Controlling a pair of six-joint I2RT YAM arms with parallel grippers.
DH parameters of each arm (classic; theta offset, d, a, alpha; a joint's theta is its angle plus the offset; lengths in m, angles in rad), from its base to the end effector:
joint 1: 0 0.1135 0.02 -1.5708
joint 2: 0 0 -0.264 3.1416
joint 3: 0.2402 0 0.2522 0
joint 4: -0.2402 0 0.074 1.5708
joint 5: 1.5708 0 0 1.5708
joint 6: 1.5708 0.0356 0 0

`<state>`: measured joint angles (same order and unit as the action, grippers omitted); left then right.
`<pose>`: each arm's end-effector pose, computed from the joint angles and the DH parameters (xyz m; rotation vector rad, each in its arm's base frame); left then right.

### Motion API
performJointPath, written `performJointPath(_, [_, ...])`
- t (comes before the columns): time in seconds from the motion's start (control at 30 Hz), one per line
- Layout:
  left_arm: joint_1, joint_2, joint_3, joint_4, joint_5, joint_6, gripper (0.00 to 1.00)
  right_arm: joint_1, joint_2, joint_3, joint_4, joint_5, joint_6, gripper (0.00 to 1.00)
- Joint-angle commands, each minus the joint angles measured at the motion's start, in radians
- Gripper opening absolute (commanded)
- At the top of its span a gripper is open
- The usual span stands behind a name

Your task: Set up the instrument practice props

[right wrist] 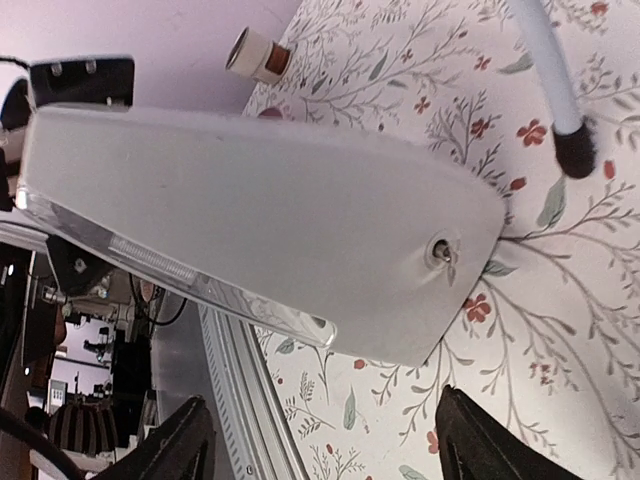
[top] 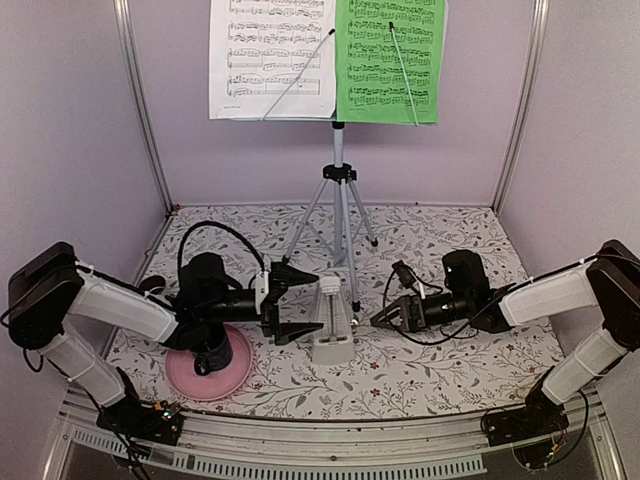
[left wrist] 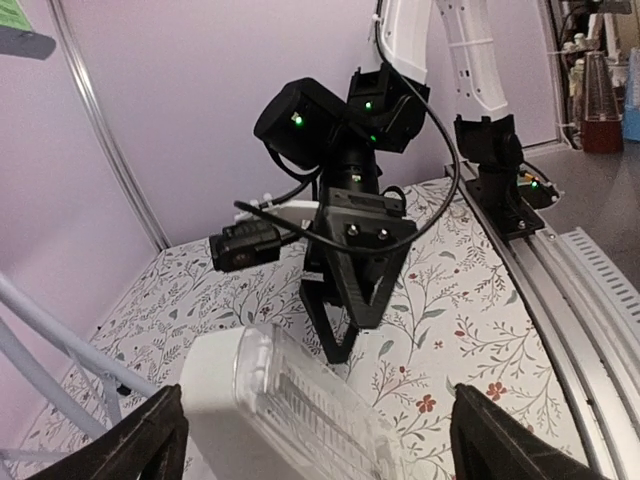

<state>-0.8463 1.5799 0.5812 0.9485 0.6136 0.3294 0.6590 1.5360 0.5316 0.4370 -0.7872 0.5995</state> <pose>0.1891 -0.2446 0.1988 1.3007 1.0742 -0.8873 0.2031 0.1892 0.1496 -0.5951 2.2952 1.5225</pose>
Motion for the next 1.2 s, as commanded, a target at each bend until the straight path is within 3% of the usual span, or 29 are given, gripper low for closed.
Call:
performJointPath(0.0, [-0.027, -0.123, -0.144, 0.106, -0.19, -0.163, 0.9, -0.073, -0.037, 0.08, -0.047, 0.032, -0.094, 0.82])
performJointPath(0.23, [-0.119, -0.181, -0.252, 0.024, -0.418, -0.281, 0.83, -0.079, 0.095, 0.234, 0.055, -0.029, -0.116, 0.86])
performJointPath(0.47, [-0.207, -0.097, -0.249, -0.005, -0.366, -0.286, 0.57, -0.083, 0.206, 0.388, 0.108, -0.055, -0.086, 0.85])
performJointPath(0.67, [-0.259, 0.063, -0.178, 0.036, -0.34, -0.297, 0.38, -0.088, 0.284, 0.492, 0.108, -0.001, -0.034, 0.68])
performJointPath(0.93, [-0.258, 0.225, -0.093, 0.051, -0.372, -0.338, 0.31, -0.064, 0.384, 0.56, 0.122, -0.026, -0.001, 0.5])
performJointPath(1.17, [-0.232, 0.2, -0.141, 0.059, -0.453, -0.356, 0.26, -0.025, 0.411, 0.543, 0.132, -0.032, -0.016, 0.41])
